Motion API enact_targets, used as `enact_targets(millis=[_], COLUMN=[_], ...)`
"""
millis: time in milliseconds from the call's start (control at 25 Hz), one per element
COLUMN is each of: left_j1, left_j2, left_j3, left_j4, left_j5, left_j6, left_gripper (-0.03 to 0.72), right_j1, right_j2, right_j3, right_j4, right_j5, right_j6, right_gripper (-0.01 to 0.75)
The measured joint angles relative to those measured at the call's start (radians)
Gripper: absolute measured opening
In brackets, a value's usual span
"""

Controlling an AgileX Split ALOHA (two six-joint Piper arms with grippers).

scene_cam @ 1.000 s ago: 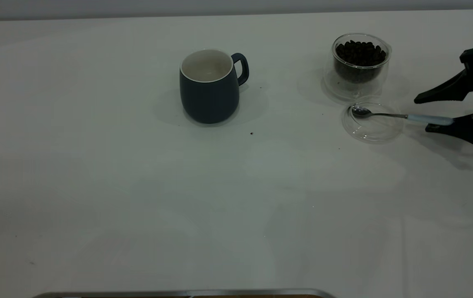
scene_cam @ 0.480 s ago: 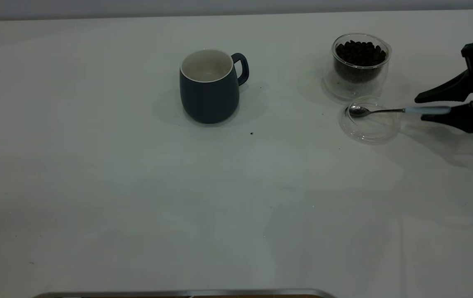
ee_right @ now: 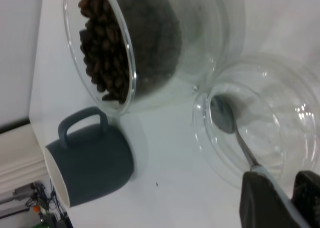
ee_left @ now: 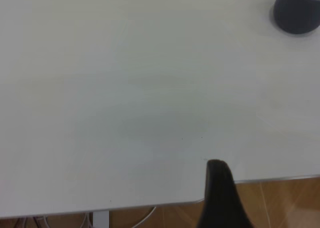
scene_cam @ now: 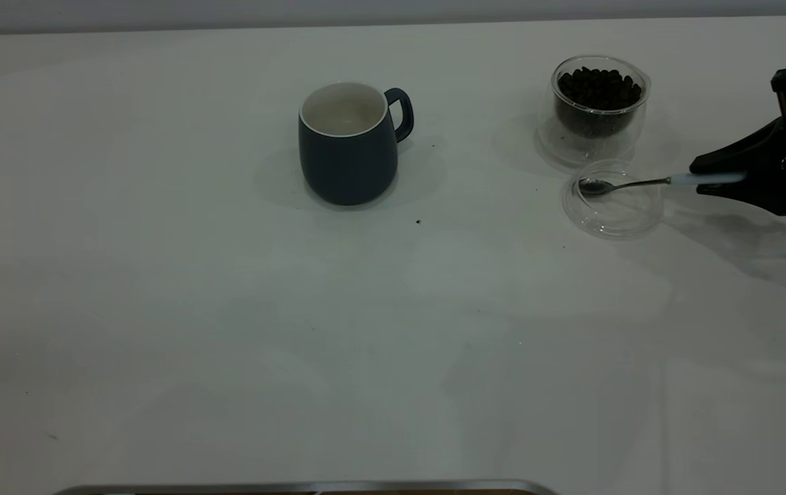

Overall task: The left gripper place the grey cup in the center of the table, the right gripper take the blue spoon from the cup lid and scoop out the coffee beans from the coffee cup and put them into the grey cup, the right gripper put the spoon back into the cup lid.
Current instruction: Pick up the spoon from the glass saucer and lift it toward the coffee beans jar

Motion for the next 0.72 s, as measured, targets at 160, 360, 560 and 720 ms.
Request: enact_targets(millis=[160,360,560,720], left_j1=[0.0,0.0,0.0,0.0], left_j2=[0.0,0.0,0.0,0.0], left_j3=[0.0,0.0,0.0,0.0], left_j4=[0.0,0.0,0.0,0.0], left_j5=[0.0,0.0,0.0,0.0], left_j6=[0.0,0.0,0.0,0.0], left_gripper=[0.548,0.548,0.548,0.548], right_j1=[-0.003,-0.006,-0.006,-0.006], right_j2=[0.0,0.0,-0.004,-0.065], right_j3=[0.0,0.0,0.0,0.0], right_j4=[-0.025,-0.046,-0.067,-0.108], right_j5=[0.01,0.017,0.023,0.003], right_j6=[0.006,0.007,0.007,0.017], right_gripper=[0.165,0.106,0.106,0.106])
